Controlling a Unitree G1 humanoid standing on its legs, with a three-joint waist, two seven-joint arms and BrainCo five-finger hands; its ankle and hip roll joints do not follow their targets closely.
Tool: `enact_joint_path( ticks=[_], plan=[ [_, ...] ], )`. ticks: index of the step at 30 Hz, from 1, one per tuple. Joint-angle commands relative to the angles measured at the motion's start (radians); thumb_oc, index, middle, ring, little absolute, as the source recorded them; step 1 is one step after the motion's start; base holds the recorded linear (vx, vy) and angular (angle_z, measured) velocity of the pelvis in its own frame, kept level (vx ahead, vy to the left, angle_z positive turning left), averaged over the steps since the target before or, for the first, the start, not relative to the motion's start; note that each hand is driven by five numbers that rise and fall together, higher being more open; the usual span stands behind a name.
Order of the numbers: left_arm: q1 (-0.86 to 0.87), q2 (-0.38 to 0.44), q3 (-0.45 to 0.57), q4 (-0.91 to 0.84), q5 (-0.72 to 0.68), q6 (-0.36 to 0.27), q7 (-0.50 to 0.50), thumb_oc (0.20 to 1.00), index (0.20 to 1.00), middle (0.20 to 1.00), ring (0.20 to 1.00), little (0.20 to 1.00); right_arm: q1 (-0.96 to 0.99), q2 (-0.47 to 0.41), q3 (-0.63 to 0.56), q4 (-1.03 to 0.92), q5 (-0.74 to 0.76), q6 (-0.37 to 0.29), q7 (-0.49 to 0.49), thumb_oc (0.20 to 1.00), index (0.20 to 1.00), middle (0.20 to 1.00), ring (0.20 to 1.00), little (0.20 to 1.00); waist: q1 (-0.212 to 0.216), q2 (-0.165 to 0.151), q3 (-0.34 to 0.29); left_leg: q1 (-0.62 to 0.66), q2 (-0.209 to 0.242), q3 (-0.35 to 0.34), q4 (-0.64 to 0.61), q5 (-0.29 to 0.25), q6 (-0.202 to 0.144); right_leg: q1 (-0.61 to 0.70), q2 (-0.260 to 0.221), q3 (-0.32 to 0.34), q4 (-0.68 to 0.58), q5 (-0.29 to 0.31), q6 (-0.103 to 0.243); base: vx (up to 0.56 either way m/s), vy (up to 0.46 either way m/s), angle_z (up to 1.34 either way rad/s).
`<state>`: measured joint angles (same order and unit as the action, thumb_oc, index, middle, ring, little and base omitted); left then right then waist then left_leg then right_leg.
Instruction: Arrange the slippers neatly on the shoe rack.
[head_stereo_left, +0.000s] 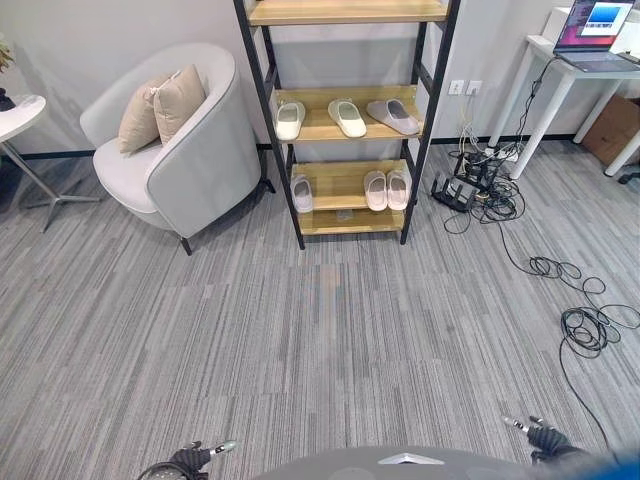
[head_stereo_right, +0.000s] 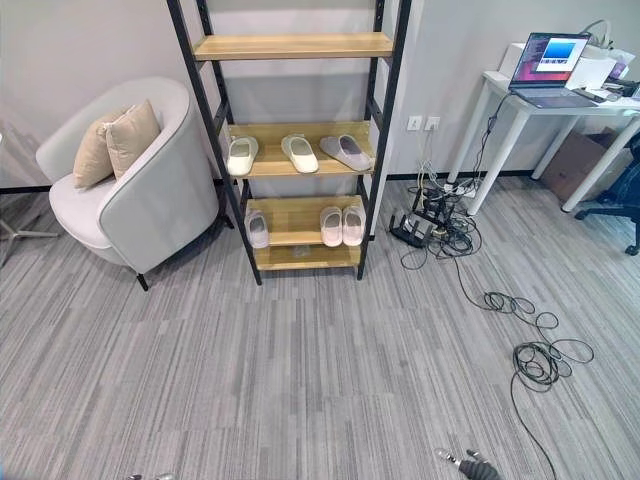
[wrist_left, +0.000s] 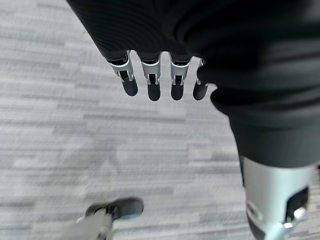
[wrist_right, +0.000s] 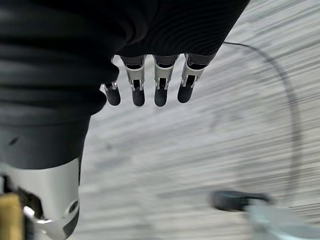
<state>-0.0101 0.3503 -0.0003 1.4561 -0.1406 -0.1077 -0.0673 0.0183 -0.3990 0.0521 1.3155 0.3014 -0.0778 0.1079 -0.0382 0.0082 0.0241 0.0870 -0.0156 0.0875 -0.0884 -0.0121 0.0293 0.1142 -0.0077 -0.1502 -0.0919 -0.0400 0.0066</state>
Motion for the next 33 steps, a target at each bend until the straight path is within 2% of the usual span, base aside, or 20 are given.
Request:
enact_joint_path(
  ticks=[1, 7, 10, 11, 12, 14, 15, 16, 17, 18, 19, 21, 22, 23, 25, 26, 28, 30, 31, 33],
  plan=[
    [-0.031, -0.001, -0.018, 0.051, 0.039, 0.001, 0.008, 1.0, 1.0, 1.0, 1.0, 1.0, 0.003, 0.017, 0.019, 0.043, -0.037, 0.005, 0.007, 1.0, 1.0, 1.0, 1.0, 1.0, 0.006, -0.03, -0.04, -0.024, 0.07, -0.033, 0.001, 0.012, -0.088, -0.032, -0.114, 0.009, 0.005, 0.046, 0.127, 0.03, -0.023, 0.04],
    [-0.056, -0.107, -0.139, 0.022, 0.089, 0.003, 0.004, 1.0, 1.0, 1.0, 1.0, 1.0, 0.023, 0.087, -0.005, 0.088, 0.039, 0.02, 0.021, 1.0, 1.0, 1.0, 1.0, 1.0, -0.012, -0.024, -0.015, -0.048, 0.077, -0.036, 0.001, 0.024, -0.099, -0.04, -0.107, -0.018, 0.005, 0.044, 0.12, 0.04, -0.082, 0.17],
    [-0.056, -0.126, -0.168, -0.001, 0.098, -0.001, 0.004, 1.0, 1.0, 1.0, 1.0, 1.0, 0.025, 0.096, 0.027, 0.068, -0.006, 0.015, 0.01, 1.0, 1.0, 1.0, 1.0, 1.0, -0.019, -0.024, 0.006, -0.04, 0.09, -0.04, 0.001, 0.03, -0.108, -0.037, -0.099, -0.019, 0.015, 0.035, 0.109, 0.07, -0.14, 0.08],
    [-0.069, -0.131, -0.188, -0.029, 0.087, 0.0, 0.004, 1.0, 1.0, 1.0, 1.0, 1.0, 0.006, 0.083, 0.079, 0.054, -0.089, 0.016, 0.003, 1.0, 1.0, 1.0, 1.0, 1.0, -0.01, -0.041, 0.05, -0.116, 0.096, -0.035, 0.156, 0.005, -0.119, -0.049, -0.106, -0.021, 0.04, 0.017, 0.088, -0.03, -0.11, 0.21],
    [-0.076, -0.132, -0.199, -0.039, 0.096, -0.001, 0.007, 1.0, 1.0, 1.0, 1.0, 1.0, 0.004, 0.082, 0.101, 0.046, -0.119, 0.019, 0.002, 1.0, 1.0, 1.0, 1.0, 1.0, -0.004, -0.047, 0.071, -0.168, 0.095, -0.029, 0.247, 0.014, -0.133, -0.046, -0.108, -0.028, 0.041, 0.011, 0.08, -0.03, -0.12, 0.23],
    [-0.095, -0.133, -0.226, -0.06, 0.116, -0.004, 0.02, 1.0, 1.0, 1.0, 1.0, 1.0, -0.012, 0.077, 0.142, 0.04, -0.168, 0.022, -0.004, 1.0, 1.0, 1.0, 1.0, 1.0, 0.007, -0.054, 0.102, -0.259, 0.109, -0.025, 0.345, 0.068, -0.154, -0.038, -0.106, -0.04, 0.031, 0.0, 0.071, 0.01, -0.015, 0.34],
    [-0.095, -0.133, -0.226, -0.06, 0.116, -0.004, 0.02, 1.0, 1.0, 1.0, 1.0, 1.0, -0.012, 0.077, 0.142, 0.04, -0.168, 0.022, -0.004, 1.0, 1.0, 1.0, 1.0, 1.0, 0.007, -0.054, 0.102, -0.259, 0.109, -0.025, 0.345, 0.068, -0.154, -0.038, -0.106, -0.04, 0.031, 0.0, 0.071, 0.39, 0.135, 0.42],
    [-0.094, -0.124, -0.221, -0.063, 0.12, -0.009, 0.027, 1.0, 1.0, 1.0, 1.0, 1.0, -0.043, 0.078, 0.182, 0.026, -0.208, 0.023, -0.011, 1.0, 1.0, 1.0, 1.0, 1.0, 0.058, -0.075, 0.1, -0.345, 0.126, -0.006, 0.17, 0.093, -0.134, 0.009, -0.104, -0.063, 0.005, -0.025, 0.088, 0.38, 0.128, 0.38],
    [-0.094, -0.123, -0.221, -0.063, 0.12, -0.009, 0.027, 1.0, 1.0, 1.0, 1.0, 1.0, -0.043, 0.078, 0.182, 0.026, -0.208, 0.023, -0.011, 1.0, 1.0, 1.0, 1.0, 1.0, 0.058, -0.077, 0.102, -0.341, 0.125, -0.004, 0.168, 0.094, -0.134, 0.012, -0.106, -0.062, 0.005, -0.026, 0.089, 0.62, 0.292, 0.28],
    [-0.081, -0.122, -0.205, -0.018, 0.137, 0.006, 0.025, 1.0, 1.0, 1.0, 1.0, 1.0, -0.057, 0.088, 0.191, 0.008, -0.211, 0.017, -0.01, 1.0, 1.0, 1.0, 1.0, 1.0, 0.083, -0.079, 0.09, -0.329, 0.132, -0.011, 0.053, 0.122, -0.128, 0.04, -0.098, -0.052, 0.005, -0.044, 0.102, 0.41, 0.283, 0.1],
    [-0.062, -0.113, -0.188, 0.01, 0.166, 0.018, 0.03, 1.0, 1.0, 1.0, 1.0, 1.0, -0.053, 0.096, 0.184, 0.001, -0.216, 0.01, -0.012, 1.0, 1.0, 1.0, 1.0, 1.0, 0.079, -0.083, 0.069, -0.321, 0.116, -0.017, 0.056, 0.137, -0.116, 0.039, -0.107, -0.044, 0.015, -0.042, 0.112, 0.52, 0.38, -0.01],
    [-0.056, -0.102, -0.179, 0.025, 0.186, 0.021, 0.028, 1.0, 1.0, 1.0, 1.0, 1.0, -0.054, 0.099, 0.179, -0.001, -0.218, 0.014, -0.008, 1.0, 1.0, 1.0, 1.0, 1.0, 0.077, -0.099, 0.056, -0.308, 0.096, -0.001, 0.081, 0.115, -0.099, 0.027, -0.134, -0.024, 0.058, -0.037, 0.128, 0.39, 0.34, -0.71],
    [-0.06, -0.09, -0.167, 0.025, 0.173, 0.021, 0.03, 1.0, 1.0, 1.0, 1.0, 1.0, -0.065, 0.109, 0.177, -0.01, -0.212, 0.016, -0.004, 1.0, 1.0, 1.0, 1.0, 1.0, 0.079, -0.112, 0.057, -0.296, 0.077, 0.015, 0.112, 0.075, -0.071, -0.004, -0.167, -0.001, 0.149, -0.011, 0.144, 0.37, 0.36, -0.74],
    [-0.071, -0.08, -0.156, 0.015, 0.146, 0.02, 0.032, 1.0, 1.0, 1.0, 1.0, 1.0, -0.075, 0.11, 0.18, -0.015, -0.212, 0.017, -0.003, 1.0, 1.0, 1.0, 1.0, 1.0, 0.082, -0.121, 0.066, -0.288, 0.064, 0.03, 0.137, 0.052, -0.053, -0.035, -0.19, 0.006, 0.222, 0.045, 0.164, 0.31, 0.324, -0.53],
    [-0.11, -0.069, -0.145, -0.03, 0.086, 0.013, 0.036, 1.0, 1.0, 1.0, 1.0, 1.0, -0.09, 0.111, 0.182, -0.029, -0.208, 0.016, -0.014, 1.0, 1.0, 1.0, 1.0, 1.0, 0.071, -0.107, 0.074, -0.254, 0.059, 0.039, 0.149, 0.016, -0.023, -0.128, -0.22, -0.004, 0.387, 0.115, 0.168, 0.28, 0.283, -0.52],
    [-0.118, -0.066, -0.149, -0.046, 0.078, 0.01, 0.042, 1.0, 1.0, 1.0, 1.0, 1.0, -0.086, 0.108, 0.184, -0.035, -0.216, 0.015, -0.02, 1.0, 1.0, 1.0, 1.0, 1.0, 0.064, -0.1, 0.074, -0.229, 0.052, 0.035, 0.145, 0.004, -0.011, -0.155, -0.225, -0.004, 0.426, 0.13, 0.16, 0.45, 0.321, -0.11],
    [-0.148, -0.061, -0.166, -0.085, 0.069, -0.004, 0.051, 1.0, 1.0, 1.0, 1.0, 1.0, -0.077, 0.099, 0.186, -0.039, -0.222, 0.012, -0.022, 1.0, 1.0, 1.0, 1.0, 1.0, 0.039, -0.082, 0.079, -0.148, 0.034, 0.022, 0.112, -0.025, -0.002, -0.203, -0.214, -0.013, 0.404, 0.11, 0.138, 0.43, 0.182, 0.1],
    [-0.175, -0.063, -0.18, -0.115, 0.059, -0.018, 0.062, 1.0, 1.0, 1.0, 1.0, 1.0, -0.071, 0.09, 0.184, -0.081, -0.21, -0.005, -0.038, 1.0, 1.0, 1.0, 1.0, 1.0, 0.006, -0.068, 0.089, -0.092, 0.01, 0.001, 0.083, -0.043, -0.001, -0.249, -0.154, 0.029, 0.3, 0.073, 0.132, 0.38, 0.031, 0.2],
    [-0.184, -0.073, -0.184, -0.115, 0.053, -0.02, 0.067, 1.0, 1.0, 1.0, 1.0, 1.0, -0.068, 0.09, 0.179, -0.077, -0.206, -0.008, -0.046, 1.0, 1.0, 1.0, 1.0, 1.0, -0.012, -0.067, 0.096, -0.067, 0.002, -0.01, 0.083, -0.054, -0.005, -0.255, -0.142, 0.054, 0.205, 0.095, 0.146, 0.32, -0.074, 0.46],
    [-0.174, -0.089, -0.184, -0.085, 0.063, -0.017, 0.064, 1.0, 1.0, 1.0, 1.0, 1.0, -0.06, 0.092, 0.17, -0.066, -0.217, -0.005, -0.058, 1.0, 1.0, 1.0, 1.0, 1.0, -0.03, -0.058, 0.095, -0.03, 0.005, -0.016, 0.076, -0.067, -0.011, -0.264, -0.149, 0.058, 0.141, 0.133, 0.16, 0.31, -0.143, 0.92]
  ],
)
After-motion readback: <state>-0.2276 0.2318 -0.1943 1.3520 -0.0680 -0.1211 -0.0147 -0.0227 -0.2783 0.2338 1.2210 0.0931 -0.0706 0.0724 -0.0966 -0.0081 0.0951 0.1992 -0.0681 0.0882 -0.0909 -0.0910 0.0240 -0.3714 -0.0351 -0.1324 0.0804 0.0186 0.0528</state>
